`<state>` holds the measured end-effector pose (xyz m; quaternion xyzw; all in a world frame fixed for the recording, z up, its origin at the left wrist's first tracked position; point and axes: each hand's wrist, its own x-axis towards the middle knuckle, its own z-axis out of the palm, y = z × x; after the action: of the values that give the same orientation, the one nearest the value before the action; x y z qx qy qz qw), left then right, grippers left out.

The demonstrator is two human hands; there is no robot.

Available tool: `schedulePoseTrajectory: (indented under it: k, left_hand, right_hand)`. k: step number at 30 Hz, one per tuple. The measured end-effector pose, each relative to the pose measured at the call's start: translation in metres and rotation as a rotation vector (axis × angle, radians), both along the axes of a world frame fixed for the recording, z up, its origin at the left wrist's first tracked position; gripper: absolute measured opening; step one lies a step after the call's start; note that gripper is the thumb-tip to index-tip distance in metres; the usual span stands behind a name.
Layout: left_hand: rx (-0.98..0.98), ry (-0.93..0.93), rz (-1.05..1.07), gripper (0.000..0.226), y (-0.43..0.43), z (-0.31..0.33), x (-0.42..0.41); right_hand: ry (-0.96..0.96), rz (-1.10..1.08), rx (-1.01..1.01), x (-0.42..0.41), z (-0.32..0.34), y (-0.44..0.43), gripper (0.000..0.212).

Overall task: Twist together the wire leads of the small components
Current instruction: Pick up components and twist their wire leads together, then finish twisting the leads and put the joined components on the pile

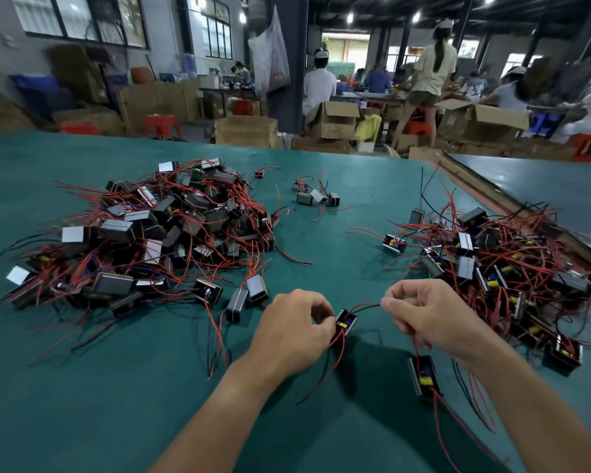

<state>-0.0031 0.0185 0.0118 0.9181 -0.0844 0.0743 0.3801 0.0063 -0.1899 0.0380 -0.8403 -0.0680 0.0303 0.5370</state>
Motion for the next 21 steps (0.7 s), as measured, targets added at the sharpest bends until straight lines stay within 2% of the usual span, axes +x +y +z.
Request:
schedulePoseTrajectory:
  k: [9,10,12,15,17,19,21]
  left_hand:
    - [-0.017,-0.026,0.017,0.010,0.002,0.000,0.001]
    - [-0.018,-0.029,0.022,0.010,0.002,0.000,0.001]
    - [-0.027,-0.043,0.048,0.010,0.002,0.000,0.002]
    - [-0.091,-0.072,0.110,0.011,0.003,0.002,0.003]
    - [-0.146,-0.096,0.159,0.013,0.006,0.004,0.004]
    - [-0.169,-0.133,0.216,0.011,0.008,0.006,0.005]
    - [-0.163,-0.180,0.260,0.009,0.011,0.007,0.006]
  right_hand:
    - [0.070,0.063,-0.121,-0.002,0.000,-0.001,0.027]
    - [0.064,0.071,-0.082,-0.003,0.002,0.001,0.026]
    - [-0.007,0.025,0.121,-0.005,0.008,0.002,0.023]
    - [-0.272,-0.172,0.575,-0.003,0.023,-0.015,0.023]
    - [-0.404,-0.324,0.773,0.002,0.031,-0.037,0.025]
    - [-0.444,-0.523,0.776,0.009,0.030,-0.053,0.019]
    - [-0.406,-0.691,0.651,0.018,0.021,-0.058,0.018]
